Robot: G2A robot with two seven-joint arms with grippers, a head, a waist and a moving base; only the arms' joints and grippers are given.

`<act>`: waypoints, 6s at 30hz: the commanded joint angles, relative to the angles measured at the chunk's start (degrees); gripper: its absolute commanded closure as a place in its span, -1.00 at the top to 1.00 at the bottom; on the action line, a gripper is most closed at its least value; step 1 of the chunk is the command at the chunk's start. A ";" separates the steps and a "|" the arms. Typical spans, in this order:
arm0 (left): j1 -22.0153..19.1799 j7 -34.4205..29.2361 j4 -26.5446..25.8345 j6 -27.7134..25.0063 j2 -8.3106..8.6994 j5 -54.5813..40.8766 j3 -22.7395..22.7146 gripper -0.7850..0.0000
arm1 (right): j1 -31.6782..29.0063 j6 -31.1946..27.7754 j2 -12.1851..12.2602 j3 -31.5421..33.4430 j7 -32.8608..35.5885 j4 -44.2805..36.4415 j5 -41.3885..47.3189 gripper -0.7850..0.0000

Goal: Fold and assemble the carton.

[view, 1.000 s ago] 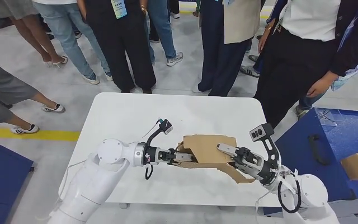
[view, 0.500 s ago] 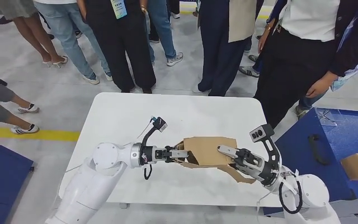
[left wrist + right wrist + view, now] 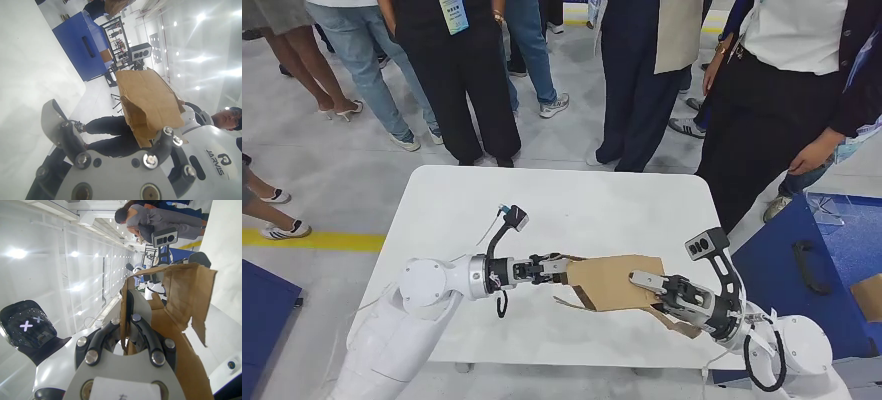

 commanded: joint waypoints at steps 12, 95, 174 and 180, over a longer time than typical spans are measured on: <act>-1.66 -0.02 1.81 0.87 -0.27 -0.61 1.20 1.00 | 0.12 -1.18 0.43 0.89 0.04 0.53 -0.17 -1.00; 7.13 9.50 -16.77 3.53 2.42 14.28 -1.34 1.00 | 2.66 -7.57 1.36 1.04 -6.12 3.35 3.72 -1.00; 4.25 11.01 -18.47 11.98 3.65 21.78 -6.99 1.00 | 4.76 23.38 1.39 -5.12 -1.44 11.96 34.42 -1.00; 2.25 9.79 -15.78 13.41 3.33 21.11 -4.59 1.00 | 4.52 24.30 1.48 -4.51 -1.84 11.38 35.93 -1.00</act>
